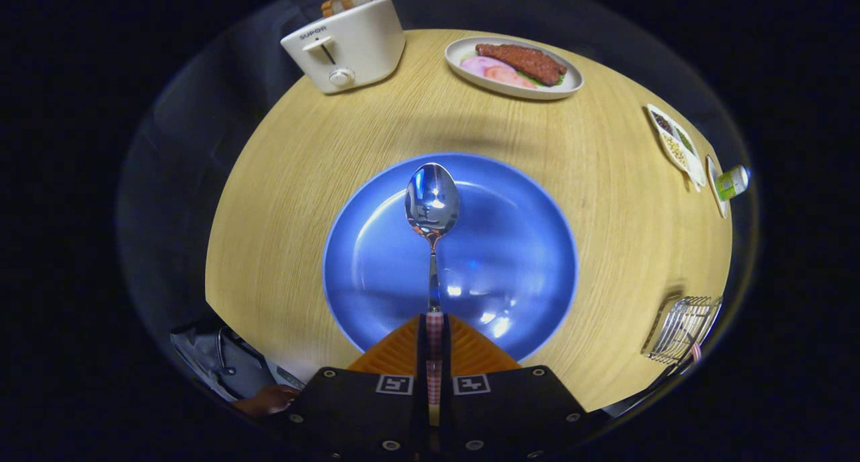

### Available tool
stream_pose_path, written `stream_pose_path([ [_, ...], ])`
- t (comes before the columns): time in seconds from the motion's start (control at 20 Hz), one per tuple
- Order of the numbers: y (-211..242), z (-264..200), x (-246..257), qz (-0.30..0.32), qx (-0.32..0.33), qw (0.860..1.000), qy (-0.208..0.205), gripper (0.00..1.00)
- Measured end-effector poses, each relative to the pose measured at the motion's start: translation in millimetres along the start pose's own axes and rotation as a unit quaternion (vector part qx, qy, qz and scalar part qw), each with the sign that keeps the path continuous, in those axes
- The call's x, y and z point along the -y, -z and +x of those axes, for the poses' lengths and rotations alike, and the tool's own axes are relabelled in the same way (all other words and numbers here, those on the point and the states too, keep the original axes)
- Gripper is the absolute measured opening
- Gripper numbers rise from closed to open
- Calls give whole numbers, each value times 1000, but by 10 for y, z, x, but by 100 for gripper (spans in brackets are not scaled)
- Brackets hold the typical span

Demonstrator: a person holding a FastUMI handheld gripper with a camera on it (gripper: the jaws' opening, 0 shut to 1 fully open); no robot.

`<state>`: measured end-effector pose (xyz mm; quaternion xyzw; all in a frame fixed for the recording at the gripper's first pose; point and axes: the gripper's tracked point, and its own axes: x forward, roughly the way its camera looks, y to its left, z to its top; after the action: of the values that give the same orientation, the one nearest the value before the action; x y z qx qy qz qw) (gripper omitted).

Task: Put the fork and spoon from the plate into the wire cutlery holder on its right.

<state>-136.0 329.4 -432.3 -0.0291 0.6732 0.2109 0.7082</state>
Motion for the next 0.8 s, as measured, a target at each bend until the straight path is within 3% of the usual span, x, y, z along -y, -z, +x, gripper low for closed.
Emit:
stream_pose_path([
  [0.3, 1, -609, 742, 25, 47, 998, 30, 7],
  [0.8, 582, -1463, 2103, 60, 33, 994, 89, 7],
])
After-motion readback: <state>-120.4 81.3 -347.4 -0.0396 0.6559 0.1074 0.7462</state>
